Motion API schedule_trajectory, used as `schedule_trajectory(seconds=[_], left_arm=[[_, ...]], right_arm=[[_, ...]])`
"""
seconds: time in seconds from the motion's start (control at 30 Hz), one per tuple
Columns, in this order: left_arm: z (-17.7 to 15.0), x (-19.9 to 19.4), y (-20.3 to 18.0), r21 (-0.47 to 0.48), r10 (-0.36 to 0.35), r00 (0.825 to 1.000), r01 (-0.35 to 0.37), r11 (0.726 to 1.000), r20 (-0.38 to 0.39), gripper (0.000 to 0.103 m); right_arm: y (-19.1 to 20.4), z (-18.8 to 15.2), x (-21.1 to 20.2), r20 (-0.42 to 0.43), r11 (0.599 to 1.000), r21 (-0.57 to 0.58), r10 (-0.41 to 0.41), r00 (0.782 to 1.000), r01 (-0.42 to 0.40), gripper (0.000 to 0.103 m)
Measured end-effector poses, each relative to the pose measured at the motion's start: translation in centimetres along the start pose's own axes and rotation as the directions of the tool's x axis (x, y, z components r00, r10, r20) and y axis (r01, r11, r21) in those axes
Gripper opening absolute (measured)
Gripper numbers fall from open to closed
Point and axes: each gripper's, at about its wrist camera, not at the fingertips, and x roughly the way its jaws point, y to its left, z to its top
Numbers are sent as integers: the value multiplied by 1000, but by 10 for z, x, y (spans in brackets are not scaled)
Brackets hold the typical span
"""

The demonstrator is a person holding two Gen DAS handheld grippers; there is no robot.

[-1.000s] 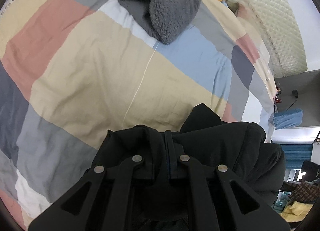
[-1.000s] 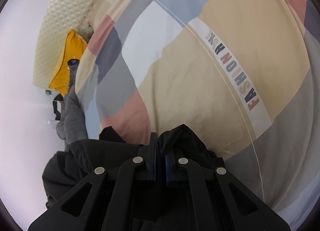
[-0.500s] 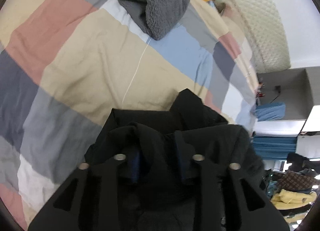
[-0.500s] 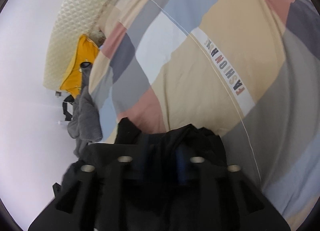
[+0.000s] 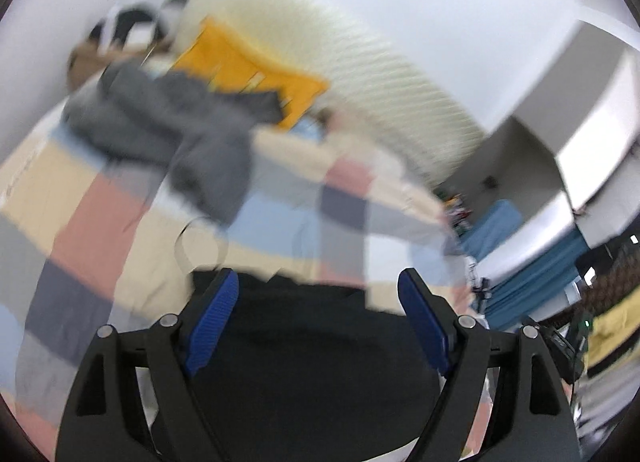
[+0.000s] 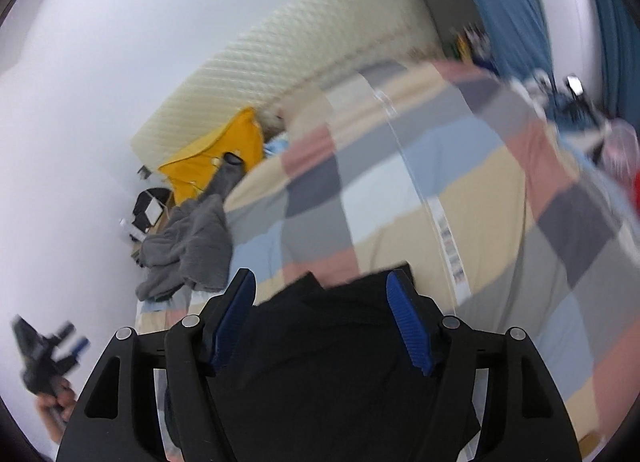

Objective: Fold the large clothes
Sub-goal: 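Press both tools down on the folded jacket to flatten it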

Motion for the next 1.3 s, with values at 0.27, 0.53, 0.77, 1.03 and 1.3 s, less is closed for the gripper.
schedule_trajectory(seconds=[0.27,0.53,0.77,1.03,1.3], left_arm=[[-51,32,-59,175,138,989,-146,974,53,89],[-126,123,-28,335,309,951,-292,896,1,89],[-147,167,6,397,375,927,-341,852,-8,90],[-138,194,17,329,356,934,-327,886,-31,91],[-135,228,23,331,357,934,-330,884,-23,92]], right_arm=[[68,-34,-11,142,965,-258,0,990,37,76],[53,-131,56,166,939,-325,-55,985,108,82],[27,-169,138,52,938,-331,-93,994,105,82],[33,-160,177,38,913,-398,-73,997,82,85],[29,-146,213,9,917,-396,-47,999,46,93]])
